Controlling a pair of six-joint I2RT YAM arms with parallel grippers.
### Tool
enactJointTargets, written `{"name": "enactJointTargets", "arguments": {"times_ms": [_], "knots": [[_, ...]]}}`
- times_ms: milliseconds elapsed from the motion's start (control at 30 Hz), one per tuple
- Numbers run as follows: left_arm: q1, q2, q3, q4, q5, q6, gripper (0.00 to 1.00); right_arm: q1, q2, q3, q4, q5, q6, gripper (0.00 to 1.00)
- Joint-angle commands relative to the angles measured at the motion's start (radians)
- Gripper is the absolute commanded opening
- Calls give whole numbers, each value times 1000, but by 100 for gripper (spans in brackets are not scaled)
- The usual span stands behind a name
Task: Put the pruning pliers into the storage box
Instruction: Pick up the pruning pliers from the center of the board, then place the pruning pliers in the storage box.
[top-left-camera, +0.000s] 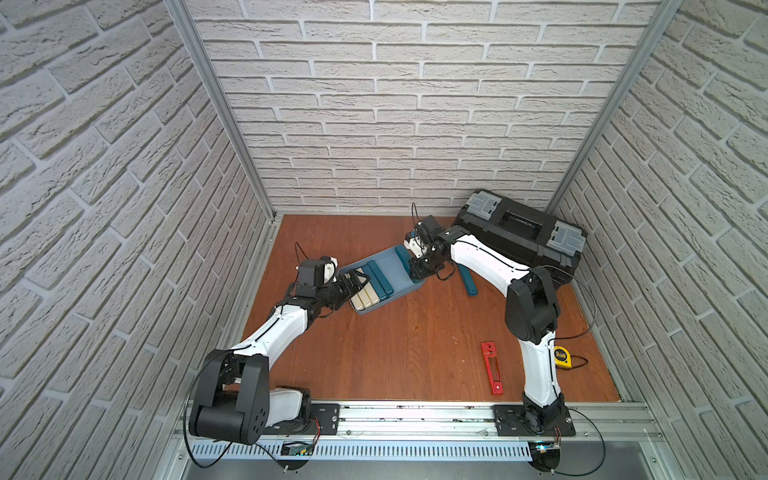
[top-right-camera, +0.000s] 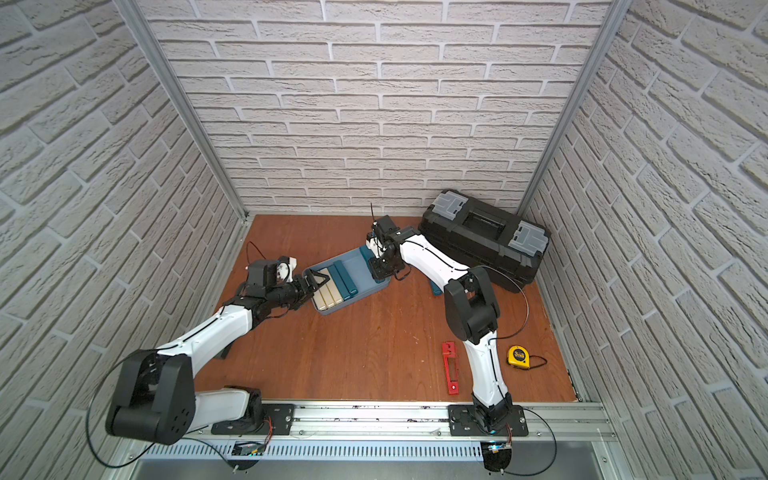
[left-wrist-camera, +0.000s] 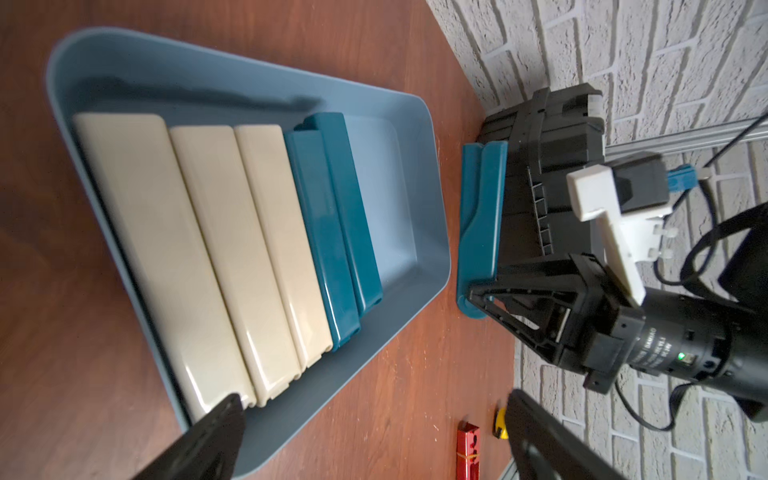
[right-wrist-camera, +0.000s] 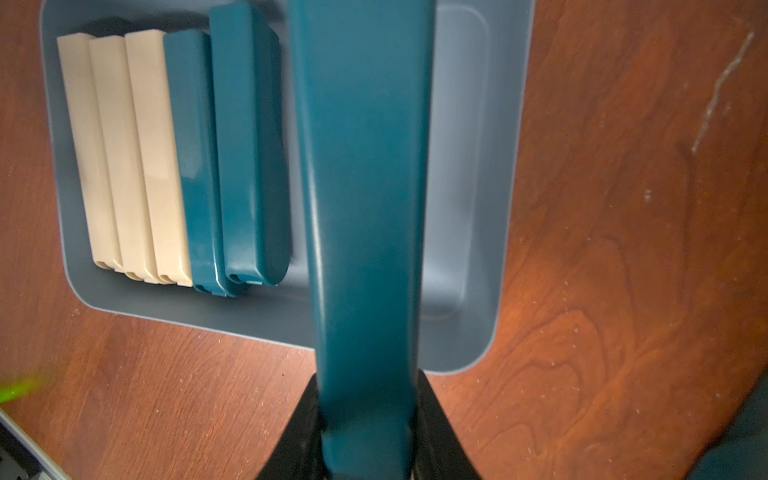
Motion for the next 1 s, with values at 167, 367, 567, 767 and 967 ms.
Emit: {"name": "enactJointTargets", "arguments": {"times_ms": [167, 367, 567, 767, 967], "knots": [[53, 32, 27, 16, 19, 33, 98, 28, 106, 157, -39, -58, -26, 14], [85, 32, 15, 17, 15, 34, 98, 35, 166, 225, -53, -79, -27, 14], [109, 50, -5, 48, 0, 21, 98, 39, 210, 273, -72, -89, -29, 14], [120, 108, -12, 120, 12, 2, 98, 41, 228, 276, -76, -98, -30, 14], [121, 155, -11, 187, 15, -20, 98, 47, 239, 277, -84, -103, -30, 14]]}}
